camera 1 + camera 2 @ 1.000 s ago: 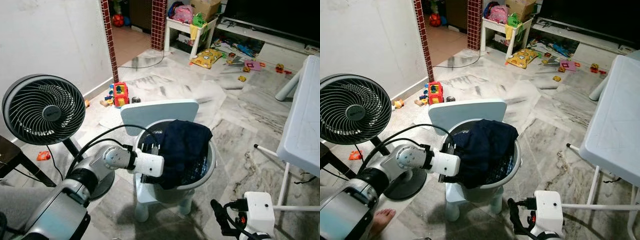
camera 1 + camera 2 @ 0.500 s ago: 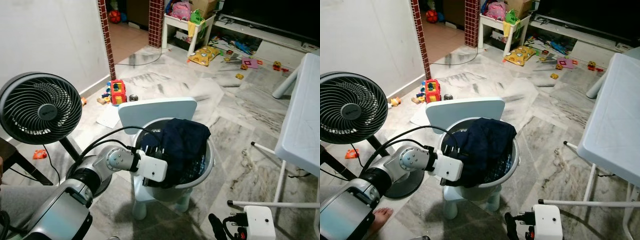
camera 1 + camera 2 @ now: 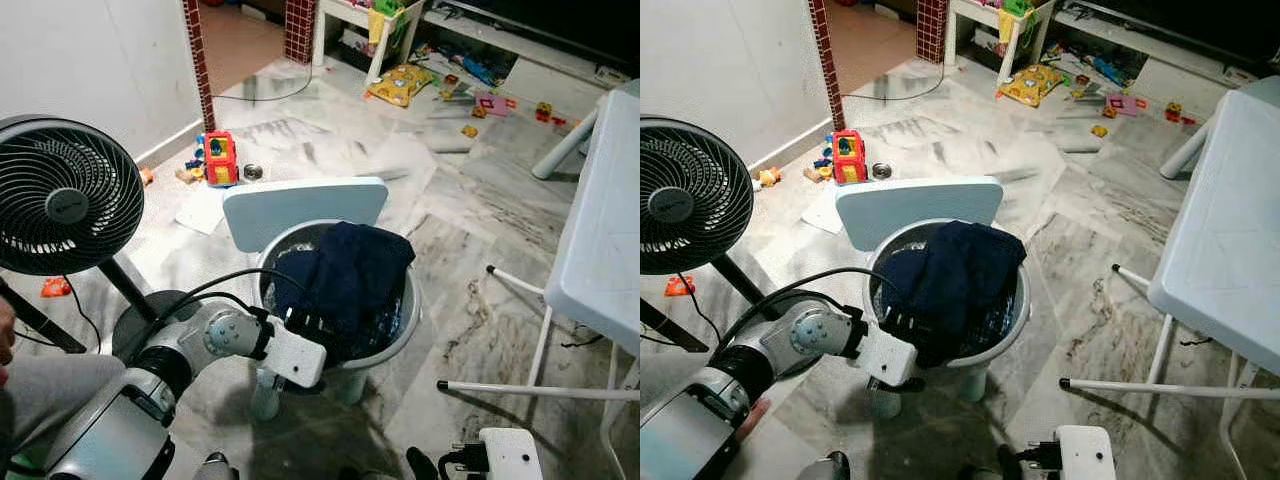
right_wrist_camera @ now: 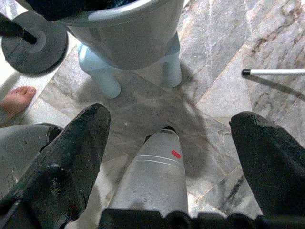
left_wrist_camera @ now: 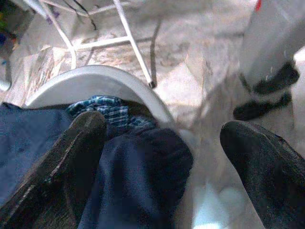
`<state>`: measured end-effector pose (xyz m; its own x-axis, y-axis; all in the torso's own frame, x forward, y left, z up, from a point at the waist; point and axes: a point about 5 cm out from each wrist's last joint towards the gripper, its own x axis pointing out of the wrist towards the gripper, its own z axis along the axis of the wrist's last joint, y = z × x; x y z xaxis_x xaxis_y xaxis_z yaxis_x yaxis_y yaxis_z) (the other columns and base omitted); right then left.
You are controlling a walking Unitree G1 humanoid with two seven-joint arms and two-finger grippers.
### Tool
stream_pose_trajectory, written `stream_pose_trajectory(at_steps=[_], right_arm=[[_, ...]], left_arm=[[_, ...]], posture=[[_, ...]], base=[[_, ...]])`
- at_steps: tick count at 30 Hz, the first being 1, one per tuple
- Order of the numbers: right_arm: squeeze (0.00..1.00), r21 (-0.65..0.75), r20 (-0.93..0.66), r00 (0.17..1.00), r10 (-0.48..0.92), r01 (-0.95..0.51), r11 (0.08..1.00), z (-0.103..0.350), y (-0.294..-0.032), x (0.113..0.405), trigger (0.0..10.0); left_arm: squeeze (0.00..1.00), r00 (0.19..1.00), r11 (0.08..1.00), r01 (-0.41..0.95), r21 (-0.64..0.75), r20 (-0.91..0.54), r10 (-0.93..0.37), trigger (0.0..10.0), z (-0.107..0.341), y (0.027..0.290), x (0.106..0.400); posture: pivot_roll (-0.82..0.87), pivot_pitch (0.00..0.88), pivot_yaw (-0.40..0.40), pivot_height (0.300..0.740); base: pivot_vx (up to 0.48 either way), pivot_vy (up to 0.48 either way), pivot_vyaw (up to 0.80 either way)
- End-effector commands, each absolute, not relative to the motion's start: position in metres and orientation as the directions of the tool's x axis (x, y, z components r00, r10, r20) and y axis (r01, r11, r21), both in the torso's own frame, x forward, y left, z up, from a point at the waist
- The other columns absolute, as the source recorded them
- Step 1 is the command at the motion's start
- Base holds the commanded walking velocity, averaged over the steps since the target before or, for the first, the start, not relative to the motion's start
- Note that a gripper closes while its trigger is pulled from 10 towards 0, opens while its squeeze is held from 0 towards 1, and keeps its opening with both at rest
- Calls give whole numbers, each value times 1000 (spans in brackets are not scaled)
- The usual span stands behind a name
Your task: Hang hanger
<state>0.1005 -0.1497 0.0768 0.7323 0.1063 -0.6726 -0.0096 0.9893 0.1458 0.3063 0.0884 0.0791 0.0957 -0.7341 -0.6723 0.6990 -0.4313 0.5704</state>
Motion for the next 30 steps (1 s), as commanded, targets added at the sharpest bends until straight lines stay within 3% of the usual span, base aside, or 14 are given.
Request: stream_pose_trajectory(at_steps=[1, 8, 11, 19, 30], right_arm=[[0, 142, -674, 731, 105, -12, 990, 81, -151, 97, 10000], [0, 141, -677, 730, 95, 2, 990, 81, -152, 95, 10000], [0, 142, -679, 729, 89, 11, 990, 82, -152, 92, 10000], [0, 143, -674, 733, 90, 10, 990, 83, -153, 94, 10000], [0, 146, -675, 733, 88, 15, 989, 85, -151, 91, 10000]], left_arm=[[0, 88, -496, 648, 578, -704, -705, 10000, 82, 85, 308], [0, 148, -521, 623, 583, -742, -654, 10000, 84, 84, 317], [0, 229, -530, 610, 590, -771, -594, 10000, 81, 90, 325], [0, 287, -551, 609, 571, -806, -518, 10000, 71, 100, 328], [0, 407, -513, 482, 710, -700, -586, 10000, 77, 85, 335]], posture=[[-88, 220, -98, 740], [-98, 221, -87, 740], [-107, 218, -81, 740], [-117, 216, -81, 740], [-134, 219, -79, 740]], base=[[0, 0, 0], [0, 0, 0], [0, 0, 0], [0, 0, 0], [0, 0, 0]])
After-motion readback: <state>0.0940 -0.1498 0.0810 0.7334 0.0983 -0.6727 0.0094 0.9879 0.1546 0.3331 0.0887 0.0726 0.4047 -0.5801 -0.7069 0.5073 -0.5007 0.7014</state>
